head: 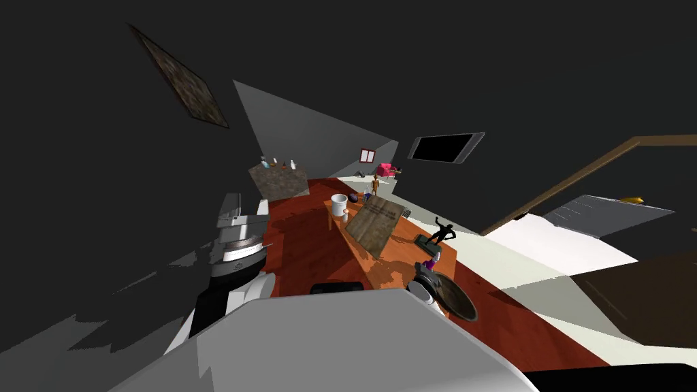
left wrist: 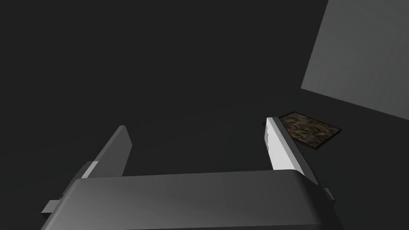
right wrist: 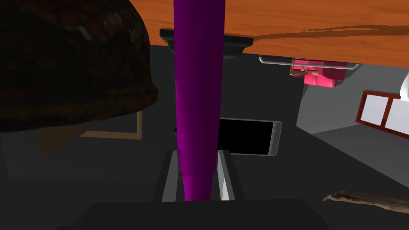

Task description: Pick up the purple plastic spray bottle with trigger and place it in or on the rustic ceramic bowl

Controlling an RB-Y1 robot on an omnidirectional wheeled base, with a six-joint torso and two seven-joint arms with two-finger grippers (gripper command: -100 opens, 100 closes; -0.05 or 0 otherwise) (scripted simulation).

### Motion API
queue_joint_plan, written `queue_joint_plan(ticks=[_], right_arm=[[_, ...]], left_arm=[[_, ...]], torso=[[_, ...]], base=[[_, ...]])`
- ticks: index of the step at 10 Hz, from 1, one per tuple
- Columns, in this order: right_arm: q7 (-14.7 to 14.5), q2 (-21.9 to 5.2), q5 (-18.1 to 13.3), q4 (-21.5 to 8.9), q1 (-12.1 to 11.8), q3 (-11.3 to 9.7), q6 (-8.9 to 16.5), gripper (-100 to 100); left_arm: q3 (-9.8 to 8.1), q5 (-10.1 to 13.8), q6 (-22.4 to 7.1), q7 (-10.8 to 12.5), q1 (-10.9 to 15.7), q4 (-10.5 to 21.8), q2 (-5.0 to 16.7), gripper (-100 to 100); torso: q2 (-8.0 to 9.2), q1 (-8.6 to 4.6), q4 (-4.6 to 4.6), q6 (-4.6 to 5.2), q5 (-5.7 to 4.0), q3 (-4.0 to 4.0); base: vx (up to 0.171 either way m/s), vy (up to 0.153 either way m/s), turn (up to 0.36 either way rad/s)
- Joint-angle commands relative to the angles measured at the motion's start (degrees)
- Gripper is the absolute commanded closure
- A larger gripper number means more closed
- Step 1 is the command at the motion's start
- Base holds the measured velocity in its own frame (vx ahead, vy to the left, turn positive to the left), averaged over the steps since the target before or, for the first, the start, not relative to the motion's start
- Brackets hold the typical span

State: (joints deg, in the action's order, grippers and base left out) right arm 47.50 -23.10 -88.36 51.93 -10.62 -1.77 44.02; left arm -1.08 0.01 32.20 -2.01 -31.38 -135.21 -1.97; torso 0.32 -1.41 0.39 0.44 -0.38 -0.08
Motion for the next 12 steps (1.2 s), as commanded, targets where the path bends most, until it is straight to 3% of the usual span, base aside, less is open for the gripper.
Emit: queue_joint_plan(ticks=[1, 2, 3, 4, 5, 7, 8, 9, 11, 12], right_arm=[[-0.13, -0.6, 2.13, -0.21, -0.38, 1.99, 0.12, 100], [-0.13, -0.6, 2.13, -0.21, -0.38, 1.99, 0.12, 100], [0.74, -1.96, 4.74, -3.11, 0.6, 4.63, 0.54, 100], [0.74, -1.96, 4.74, -3.11, 0.6, 4.67, 0.54, 100], [1.61, -3.33, 7.35, -4.8, 1.59, 7.32, 0.96, 100], [1.29, -2.95, 6.94, -5.6, 2.02, 6.91, 1.1, 100], [1.16, -2.89, 7.05, -5.54, 2.06, 6.97, 1.11, 0], [0.48, -4.48, 7.87, -5.18, 1.64, 8.28, 0.27, 100], [0.17, -5.22, 8.25, -5.03, 1.43, 8.88, -0.12, 100], [-0.58, -6.99, 9.16, -4.7, 0.97, 10.25, -1.07, 100]], left_arm=[[0.0, 0.0, 0.0, 0.0, 0.0, 0.0, 0.0, 0], [0.0, 0.0, 0.0, 0.0, -0.01, 0.0, 0.0, 0], [-0.02, 0.0, 0.0, 0.0, -0.02, -0.01, 0.01, 0], [-0.01, 0.0, 0.0, 0.0, -0.01, 0.0, 0.01, 0], [-0.01, 0.0, 0.0, 0.0, -0.01, 0.0, 0.01, 0], [-0.01, 0.0, 0.0, 0.0, -0.01, 0.0, 0.01, 0], [-0.02, 0.0, 0.0, 0.0, -0.03, -0.01, 0.01, 0], [-0.03, 0.0, 0.0, 0.0, -0.03, -0.01, 0.02, 0], [-0.02, 0.0, 0.01, 0.0, -0.04, -0.01, 0.01, 0], [-0.03, 0.0, 0.01, 0.0, -0.04, -0.01, 0.01, 0]], torso=[[0.0, 0.0, 0.0, 0.0, 0.0, 0.0], [-0.05, 0.0, 0.01, 0.06, 0.01, -0.02], [-0.2, -0.22, 0.04, 0.16, 0.0, -0.1], [-0.15, -0.22, 0.01, 0.05, -0.01, -0.07], [-0.09, -0.21, -0.02, 0.03, -0.03, -0.03], [-0.04, -0.03, -0.05, 0.05, 0.0, 0.01], [-0.18, -0.26, -0.01, 0.19, 0.0, -0.07], [-0.28, -0.41, 0.02, 0.19, -0.04, -0.13], [-0.48, -0.26, 0.04, 0.15, 0.04, -0.23], [-0.51, -0.32, 0.06, 0.14, -0.01, -0.26]], base=[[-0.121, 0.119, 0.364], [-0.044, 0.04, 0.111], [-0.083, 0.07, 0.397], [-0.109, 0.066, 0.42], [-0.12, 0.121, 0.405], [-0.07, 0.077, 0.249], [-0.006, 0.01, -0.012], [0.023, 0.051, 0.055], [0.041, 0.053, 0.02], [0.037, 0.051, 0.044]])
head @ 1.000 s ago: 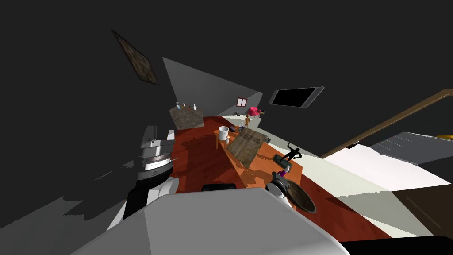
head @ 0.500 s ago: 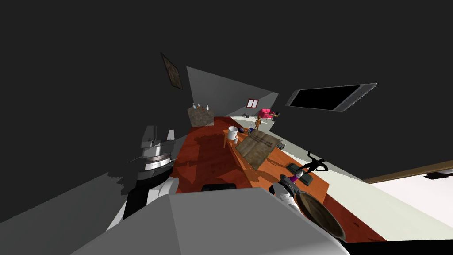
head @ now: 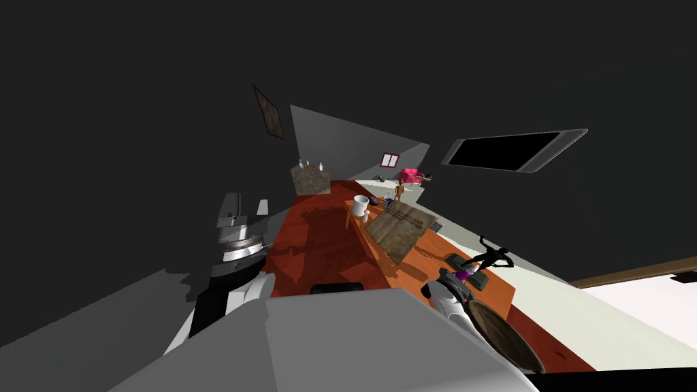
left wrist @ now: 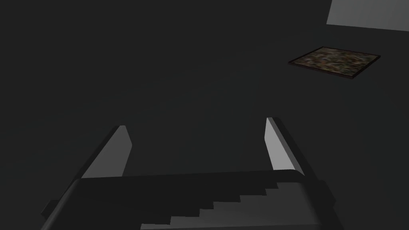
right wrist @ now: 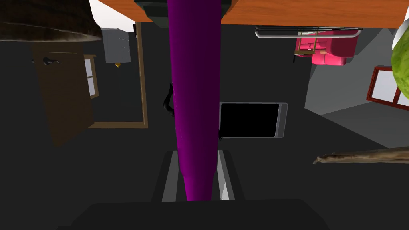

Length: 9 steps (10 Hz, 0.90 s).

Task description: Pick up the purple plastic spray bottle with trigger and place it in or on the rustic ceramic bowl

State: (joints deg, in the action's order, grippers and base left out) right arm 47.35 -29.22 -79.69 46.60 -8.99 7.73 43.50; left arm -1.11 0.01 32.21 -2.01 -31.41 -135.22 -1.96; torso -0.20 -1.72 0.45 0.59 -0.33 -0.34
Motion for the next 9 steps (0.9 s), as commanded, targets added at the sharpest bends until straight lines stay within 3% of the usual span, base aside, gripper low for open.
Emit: queue_joint_plan(ticks=[1, 3, 4, 7, 8, 9], right_arm=[[-0.84, -1.86, 0.99, 0.81, -0.92, 1.49, -1.07, 100], [-0.84, -1.86, 0.99, 0.81, -0.92, 1.49, -1.07, 100], [-1.74, -3.97, 2.04, 1.18, -1.45, 3.06, -2.21, 100], [-3.11, -7.26, 3.57, 1.74, -2.22, 5.4, -3.95, 100], [-3.11, -7.26, 3.57, 1.74, -2.22, 5.4, -3.95, 100], [-3.96, -9.36, 4.47, 2.09, -2.65, 6.8, -5.05, 100]], left_arm=[[0.0, 0.0, 0.0, 0.0, 0.0, 0.0, 0.0, 0], [0.0, 0.0, 0.0, 0.0, 0.0, 0.0, 0.0, 0], [0.0, 0.0, 0.0, 0.0, 0.0, 0.0, 0.0, 0], [0.0, 0.0, 0.0, 0.0, 0.0, 0.0, 0.0, 0], [0.0, 0.0, 0.0, 0.0, 0.0, 0.0, 0.0, 0], [0.0, 0.0, 0.0, 0.0, 0.0, 0.0, 0.0, 0]], torso=[[0.0, 0.0, 0.0, 0.0, 0.0, 0.0], [0.03, 0.04, 0.02, 0.01, -0.03, 0.0], [0.1, -0.03, 0.01, 0.01, -0.05, 0.04], [0.05, 0.18, 0.01, 0.01, 0.07, 0.01], [0.03, 0.16, 0.02, -0.01, 0.05, 0.0], [0.07, 0.1, 0.01, 0.0, 0.02, 0.02]], base=[[0.039, 0.063, 0.037], [0.016, 0.035, -0.005], [0.012, 0.055, 0.047], [0.024, 0.074, 0.016], [0.018, 0.04, 0.005], [0.019, 0.063, 0.019]])
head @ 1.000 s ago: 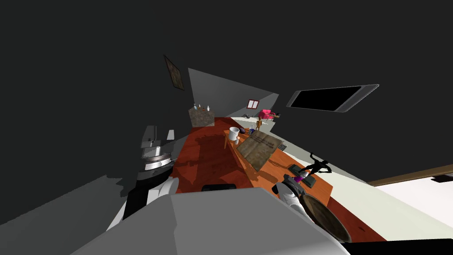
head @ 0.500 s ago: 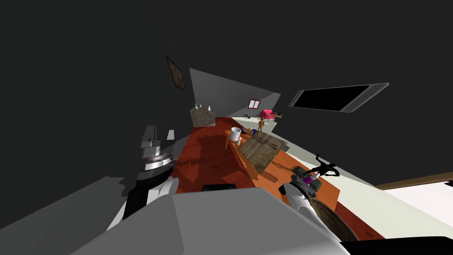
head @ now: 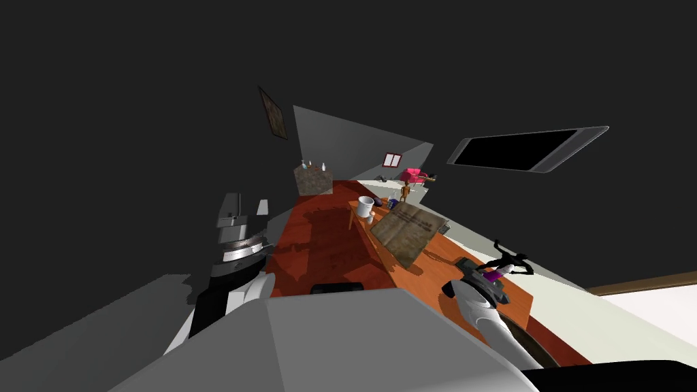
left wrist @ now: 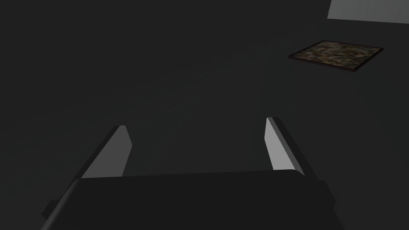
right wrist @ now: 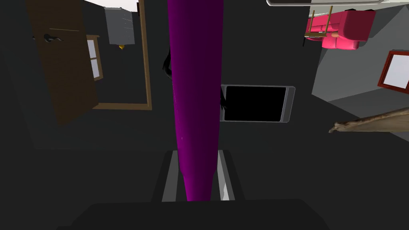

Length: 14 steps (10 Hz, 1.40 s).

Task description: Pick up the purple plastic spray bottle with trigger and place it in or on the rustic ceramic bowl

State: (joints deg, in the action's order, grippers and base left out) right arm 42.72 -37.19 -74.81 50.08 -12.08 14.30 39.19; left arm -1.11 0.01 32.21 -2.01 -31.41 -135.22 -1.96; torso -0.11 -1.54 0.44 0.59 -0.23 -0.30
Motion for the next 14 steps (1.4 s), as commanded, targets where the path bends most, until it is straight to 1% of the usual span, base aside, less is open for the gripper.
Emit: queue_joint_plan(ticks=[1, 2, 3, 4, 6, 7, 8, 10, 11, 12, 14], right_arm=[[0.26, -2.38, 0.0, -1.23, 0.25, 0.86, -1.27, 100], [0.26, -2.38, 0.0, -1.23, 0.25, 0.86, -1.27, 100], [-0.49, -4.18, 0.73, -0.99, -0.02, 1.93, -2.24, 100], [-0.49, -4.18, 0.73, -0.99, -0.02, 1.93, -2.24, 100], [-1.88, -6.95, 2.1, -0.88, -0.19, 3.29, -4.06, 100], [-2.23, -7.5, 2.47, -0.94, -0.15, 3.49, -4.52, 100], [-2.95, -8.49, 3.32, -1.18, 0.05, 3.69, -5.53, 100], [-4.52, -10.12, 5.51, -2.1, 0.93, 3.39, -8.0, 100], [-4.92, -10.47, 6.13, -2.41, 1.24, 3.17, -8.71, 100], [-5.71, -11.09, 7.42, -3.07, 1.93, 2.56, -10.21, 100], [-6.44, -11.56, 8.68, -3.76, 2.67, 1.78, -11.75, 100]], left_arm=[[0.0, 0.0, 0.0, 0.0, 0.0, 0.0, 0.0, 0], [0.0, 0.0, 0.0, 0.0, 0.0, 0.0, 0.0, 0], [0.0, 0.0, 0.0, 0.0, 0.0, 0.0, 0.0, 0], [0.0, 0.0, 0.0, 0.0, 0.0, 0.0, 0.0, 0], [0.0, 0.0, 0.0, 0.0, 0.0, 0.0, 0.0, 0], [0.0, 0.0, 0.0, 0.0, 0.0, 0.0, 0.0, 0], [0.0, 0.0, 0.0, 0.0, 0.0, 0.0, 0.0, 0], [0.0, 0.0, 0.0, 0.0, 0.01, 0.0, 0.0, 0], [0.0, 0.0, 0.0, 0.0, 0.01, 0.0, 0.0, 0], [0.0, 0.0, 0.0, 0.0, 0.01, 0.0, 0.0, 0], [0.0, 0.0, 0.0, 0.0, 0.01, 0.0, 0.0, 0]], torso=[[0.0, 0.0, 0.0, 0.0, 0.0, 0.0], [0.0, 0.05, 0.02, 0.0, -0.01, -0.01], [0.0, -0.04, 0.03, -0.02, -0.07, -0.02], [-0.02, -0.02, 0.01, -0.02, -0.01, -0.02], [0.04, 0.01, 0.01, -0.01, -0.02, 0.01], [0.1, 0.1, 0.0, 0.0, 0.02, 0.05], [0.14, 0.08, 0.0, 0.0, -0.01, 0.06], [0.27, 0.02, -0.02, 0.06, -0.03, 0.13], [0.41, -0.07, -0.04, 0.1, -0.07, 0.21], [0.47, -0.14, -0.06, 0.11, -0.09, 0.25], [0.63, -0.19, -0.08, 0.16, -0.12, 0.34]], base=[[0.022, 0.074, 0.007], [0.012, 0.047, -0.008], [0.016, 0.061, 0.007], [0.009, 0.044, -0.002], [0.0, 0.067, -0.015], [-0.02, 0.067, -0.034], [-0.029, 0.056, -0.054], [-0.07, 0.044, -0.099], [-0.097, 0.019, -0.097], [-0.119, 0.01, -0.122], [-0.114, 0.008, -0.11]])
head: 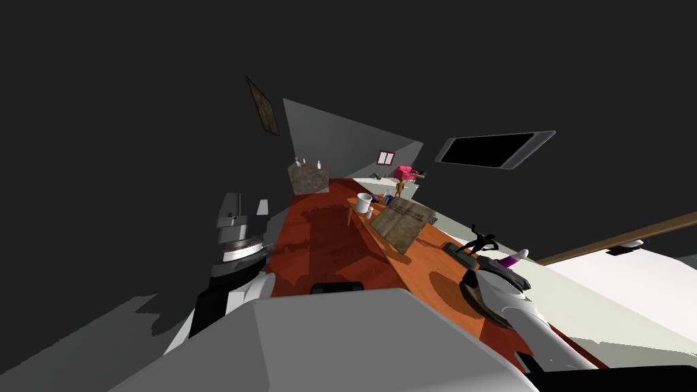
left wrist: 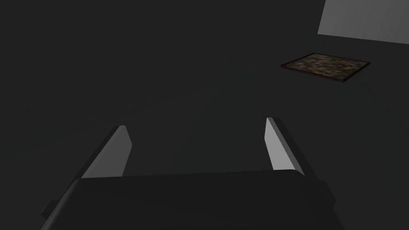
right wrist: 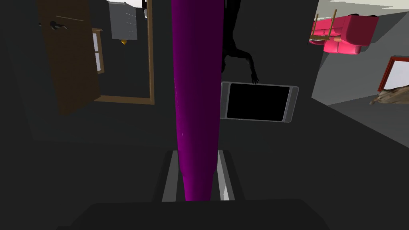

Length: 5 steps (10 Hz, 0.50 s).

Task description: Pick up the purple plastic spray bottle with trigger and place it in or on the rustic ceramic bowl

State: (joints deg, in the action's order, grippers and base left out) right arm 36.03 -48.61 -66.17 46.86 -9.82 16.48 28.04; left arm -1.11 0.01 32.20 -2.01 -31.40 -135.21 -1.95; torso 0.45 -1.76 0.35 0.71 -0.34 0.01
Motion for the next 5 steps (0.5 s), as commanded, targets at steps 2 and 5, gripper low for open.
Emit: queue_joint_plan(ticks=[2, 5], right_arm=[[-0.72, -0.5, 1.8, -1.55, 1.49, -1.77, -2.83, 100], [-1.44, -0.59, 3.19, -2.39, 2.44, -3.1, -4.66, 100]], left_arm=[[0.0, 0.0, 0.0, 0.0, 0.0, 0.0, 0.0, 0], [0.0, 0.0, 0.0, 0.0, 0.0, 0.0, 0.0, 0]], torso=[[-0.06, -0.03, 0.01, -0.02, -0.04, -0.04], [-0.07, -0.1, -0.01, -0.08, -0.06, -0.03]], base=[[-0.086, -0.007, -0.106], [-0.078, -0.015, -0.066]])
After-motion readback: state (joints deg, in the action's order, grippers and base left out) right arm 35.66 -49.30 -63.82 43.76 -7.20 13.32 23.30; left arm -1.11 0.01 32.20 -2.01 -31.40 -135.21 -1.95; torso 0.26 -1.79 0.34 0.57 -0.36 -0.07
